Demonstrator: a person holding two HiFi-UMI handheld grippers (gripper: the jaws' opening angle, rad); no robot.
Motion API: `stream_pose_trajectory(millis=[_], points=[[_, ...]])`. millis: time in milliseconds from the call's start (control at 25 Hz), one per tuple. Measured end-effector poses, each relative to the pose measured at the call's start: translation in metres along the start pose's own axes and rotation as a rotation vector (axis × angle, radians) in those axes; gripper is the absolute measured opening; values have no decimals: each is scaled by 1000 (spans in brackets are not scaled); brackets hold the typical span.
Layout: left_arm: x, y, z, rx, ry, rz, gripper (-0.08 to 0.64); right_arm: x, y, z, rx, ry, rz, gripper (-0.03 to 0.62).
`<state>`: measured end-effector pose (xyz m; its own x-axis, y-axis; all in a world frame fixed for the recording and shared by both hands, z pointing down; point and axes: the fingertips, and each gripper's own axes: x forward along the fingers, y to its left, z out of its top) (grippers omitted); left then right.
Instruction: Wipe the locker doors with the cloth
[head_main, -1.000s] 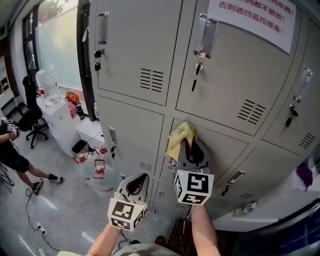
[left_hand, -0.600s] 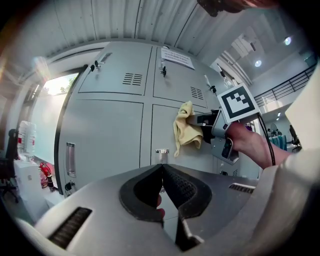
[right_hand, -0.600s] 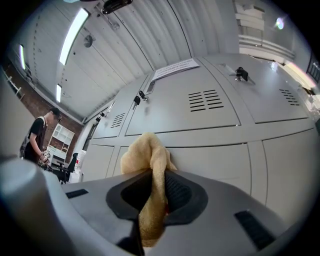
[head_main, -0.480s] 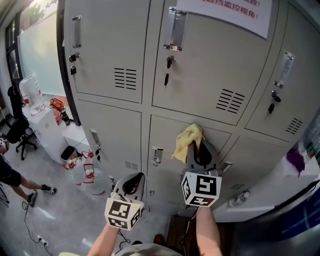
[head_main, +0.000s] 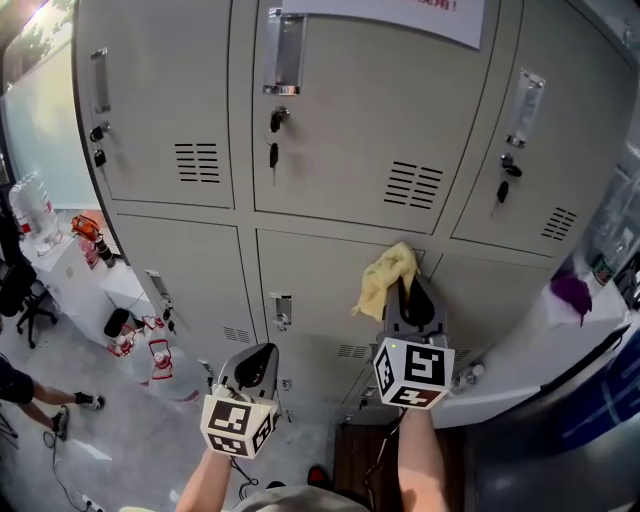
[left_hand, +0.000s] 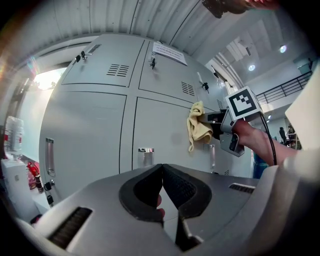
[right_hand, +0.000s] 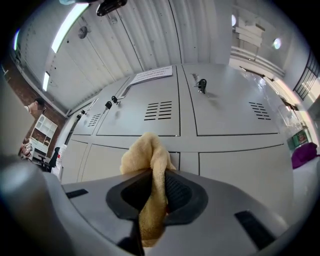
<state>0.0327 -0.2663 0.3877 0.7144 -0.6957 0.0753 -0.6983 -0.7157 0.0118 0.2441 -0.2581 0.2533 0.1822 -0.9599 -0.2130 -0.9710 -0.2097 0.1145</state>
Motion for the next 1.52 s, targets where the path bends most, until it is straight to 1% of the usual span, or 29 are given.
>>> stream_pose_trajectory(millis=[280, 400, 520, 720, 920, 1160, 1360, 1520], points=[[6, -7, 0, 5, 2, -21, 23, -8, -26, -3, 7, 11, -49, 71], [6, -9, 1, 6, 2, -23, 23, -8, -28, -3, 3, 11, -54, 72], [5, -10, 3, 9, -1, -19, 23, -9, -28, -3, 20, -2, -46, 71], [2, -8, 4, 10, -3, -5, 23, -26, -18, 2, 46, -24, -5, 71], [0, -4, 6, 12, -7, 13, 23, -52, -1, 5, 95, -51, 59, 71], [-3, 2, 5, 7, -7, 37, 23, -73, 27, -12, 126, -28, 125, 71], [-9, 10, 5, 5, -6, 65, 23, -80, 62, -27, 145, 9, 208, 71], [-17, 18, 4, 3, -5, 96, 23, -74, 99, -31, 140, 14, 299, 71]])
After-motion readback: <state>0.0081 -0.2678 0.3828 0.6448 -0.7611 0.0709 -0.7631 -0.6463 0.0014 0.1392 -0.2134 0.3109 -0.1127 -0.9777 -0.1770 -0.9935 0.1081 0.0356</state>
